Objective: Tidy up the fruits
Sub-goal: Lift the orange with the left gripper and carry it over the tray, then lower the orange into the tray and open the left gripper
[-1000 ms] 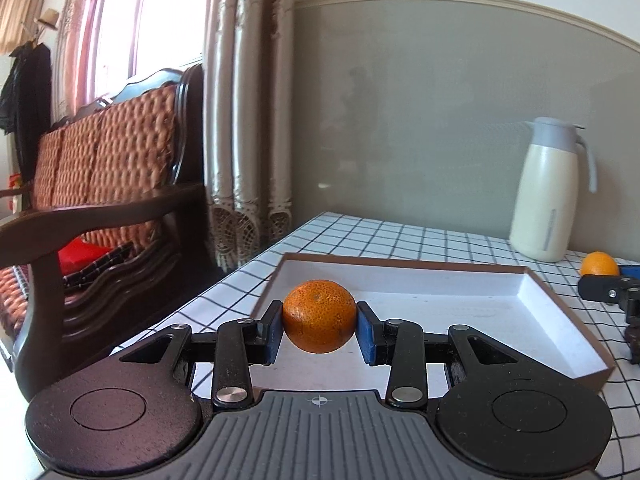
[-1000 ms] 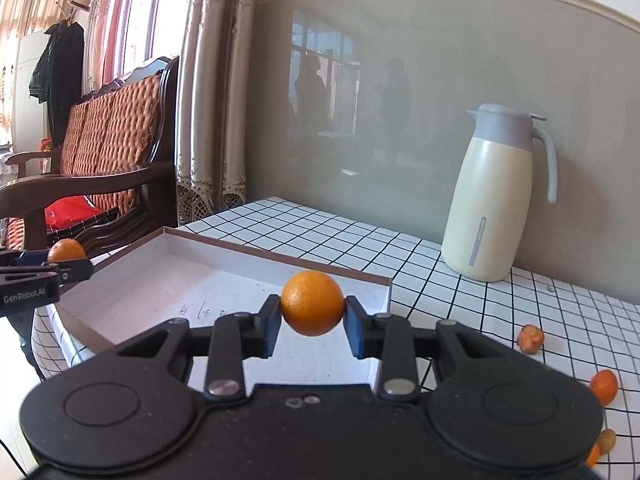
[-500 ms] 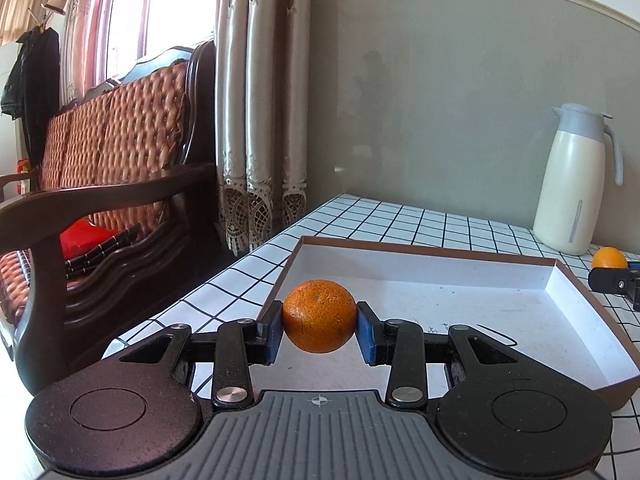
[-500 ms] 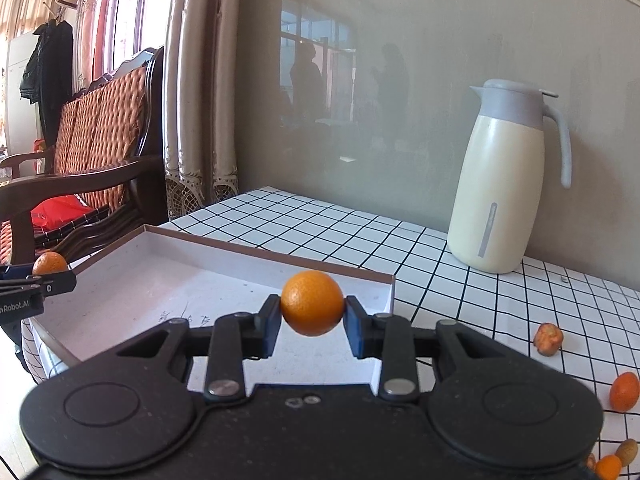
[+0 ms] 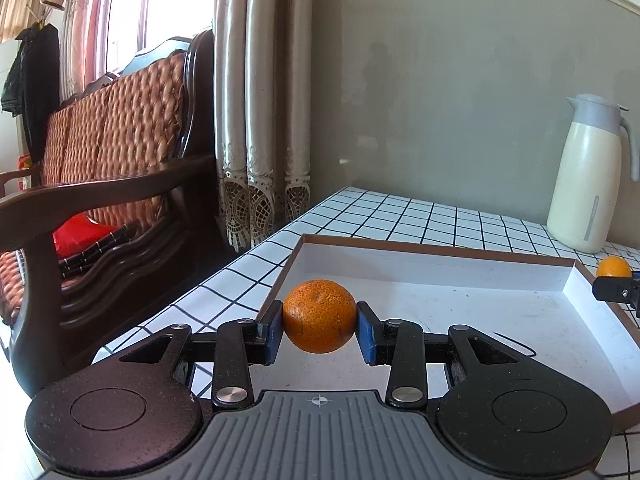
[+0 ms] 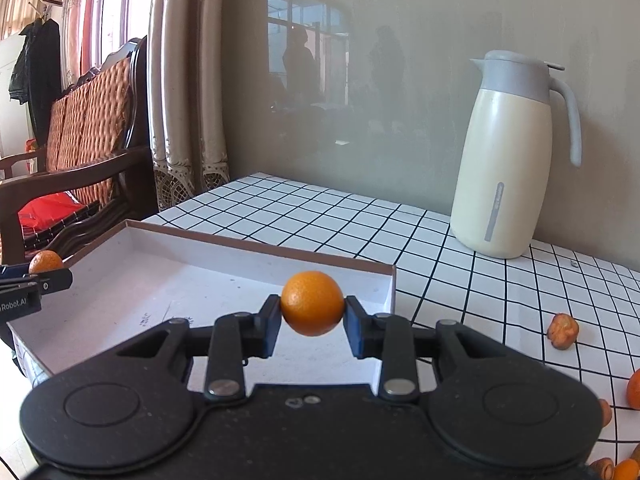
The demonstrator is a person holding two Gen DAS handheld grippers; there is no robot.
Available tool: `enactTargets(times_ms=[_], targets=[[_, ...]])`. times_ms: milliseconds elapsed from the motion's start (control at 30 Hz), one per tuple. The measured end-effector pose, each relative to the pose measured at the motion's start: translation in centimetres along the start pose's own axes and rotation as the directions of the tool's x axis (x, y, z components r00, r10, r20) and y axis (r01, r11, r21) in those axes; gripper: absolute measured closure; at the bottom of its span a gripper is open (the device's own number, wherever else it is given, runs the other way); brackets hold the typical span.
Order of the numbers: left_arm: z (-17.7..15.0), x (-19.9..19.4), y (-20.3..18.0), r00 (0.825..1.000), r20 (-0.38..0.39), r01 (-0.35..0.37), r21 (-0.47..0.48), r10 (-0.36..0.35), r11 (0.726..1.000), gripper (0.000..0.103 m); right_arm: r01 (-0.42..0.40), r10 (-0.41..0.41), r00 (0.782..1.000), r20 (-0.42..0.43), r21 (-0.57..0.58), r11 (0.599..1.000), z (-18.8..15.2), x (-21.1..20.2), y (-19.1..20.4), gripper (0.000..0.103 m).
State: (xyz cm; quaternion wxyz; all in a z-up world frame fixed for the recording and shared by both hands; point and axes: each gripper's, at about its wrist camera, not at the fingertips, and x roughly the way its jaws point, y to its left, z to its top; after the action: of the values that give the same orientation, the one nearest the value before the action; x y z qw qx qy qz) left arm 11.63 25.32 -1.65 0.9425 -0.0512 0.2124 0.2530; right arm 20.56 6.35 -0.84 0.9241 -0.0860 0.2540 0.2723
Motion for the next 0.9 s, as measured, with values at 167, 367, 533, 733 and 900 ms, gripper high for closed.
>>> enactTargets(times_ms=[167, 367, 533, 733, 900], targets=[[0.8, 0.7, -0.2, 1.0, 0.003, 0.008, -0.027, -0.008, 1.0, 0.065, 0.002, -0.001, 1.0, -0.006, 0.008, 1.0, 0.4, 0.7, -0.5, 0.078], [1.4, 2.1, -1.0, 1.0, -0.019, 0.01, -0.017, -0.01, 1.0, 0.065, 0.003, -0.002, 1.0, -0.025, 0.015, 1.0, 0.8, 2.0, -0.8, 0.078], [1.9, 3.4, -0.7, 1.0, -0.027, 0.0, -0.029, -0.001, 1.0, 0.065, -0.003, 0.005, 0.999, -0.053, 0.03, 1.0, 1.4, 3.1, -1.3, 0.077], [1.7, 2.0, -0.3, 0.995, 0.09, -0.031, -0.058, 0.037, 0.998, 0.0, 0.08, -0.082, 0.995, 0.05, 0.027, 0.996, 1.8, 2.1, -1.8, 0.007], [1.9, 1.4, -0.5, 0.994, 0.102, -0.023, -0.045, 0.028, 0.999, 0.0, 0.073, -0.075, 0.996, 0.042, 0.055, 0.996, 1.9, 2.1, -2.4, 0.007]])
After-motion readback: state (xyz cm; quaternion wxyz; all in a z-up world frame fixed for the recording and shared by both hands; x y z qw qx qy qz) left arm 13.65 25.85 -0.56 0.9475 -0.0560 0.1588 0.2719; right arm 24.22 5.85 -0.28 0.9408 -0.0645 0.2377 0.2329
